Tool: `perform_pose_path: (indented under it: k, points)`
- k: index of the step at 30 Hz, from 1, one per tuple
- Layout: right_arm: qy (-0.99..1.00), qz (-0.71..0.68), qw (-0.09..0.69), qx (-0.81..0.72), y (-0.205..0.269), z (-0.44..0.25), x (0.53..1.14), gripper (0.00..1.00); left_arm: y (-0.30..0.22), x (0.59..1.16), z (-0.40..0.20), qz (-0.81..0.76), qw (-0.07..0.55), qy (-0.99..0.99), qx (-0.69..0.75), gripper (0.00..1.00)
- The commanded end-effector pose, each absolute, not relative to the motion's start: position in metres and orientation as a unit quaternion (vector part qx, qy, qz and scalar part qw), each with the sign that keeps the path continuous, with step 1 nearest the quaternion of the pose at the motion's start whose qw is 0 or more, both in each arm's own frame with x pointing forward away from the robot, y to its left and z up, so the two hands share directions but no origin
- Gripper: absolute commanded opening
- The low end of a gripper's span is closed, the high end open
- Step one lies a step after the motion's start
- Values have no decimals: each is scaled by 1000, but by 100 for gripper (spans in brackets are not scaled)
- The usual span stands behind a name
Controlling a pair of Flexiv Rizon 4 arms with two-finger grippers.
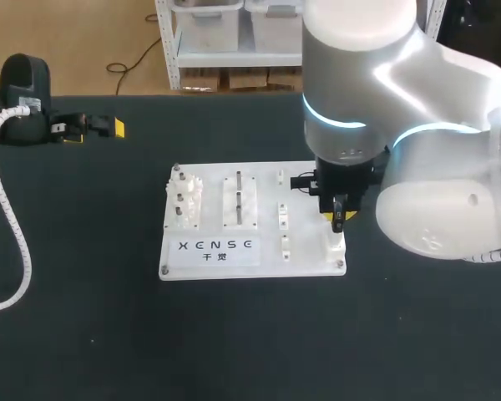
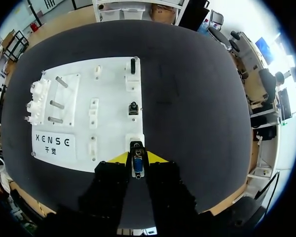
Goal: Insert the USB connector, Ethernet cable, and multi-pin plug into their matching sockets one by one.
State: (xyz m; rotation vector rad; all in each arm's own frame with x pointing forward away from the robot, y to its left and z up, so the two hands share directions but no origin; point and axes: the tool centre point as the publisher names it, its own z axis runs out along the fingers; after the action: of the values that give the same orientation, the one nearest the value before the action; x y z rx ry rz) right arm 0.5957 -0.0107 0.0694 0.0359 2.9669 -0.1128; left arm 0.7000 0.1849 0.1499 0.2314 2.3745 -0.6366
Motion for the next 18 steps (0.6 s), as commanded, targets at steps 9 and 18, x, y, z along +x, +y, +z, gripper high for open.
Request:
perform_pose_path:
  k: [9,18]
  points:
    - [995,-45,87,3,-11,61,590,0,185,700,150,-243,330,908,88,100]
    - [997,-48,66,17,-14,44,589,0,185,700,150,-243,330,908,88,100]
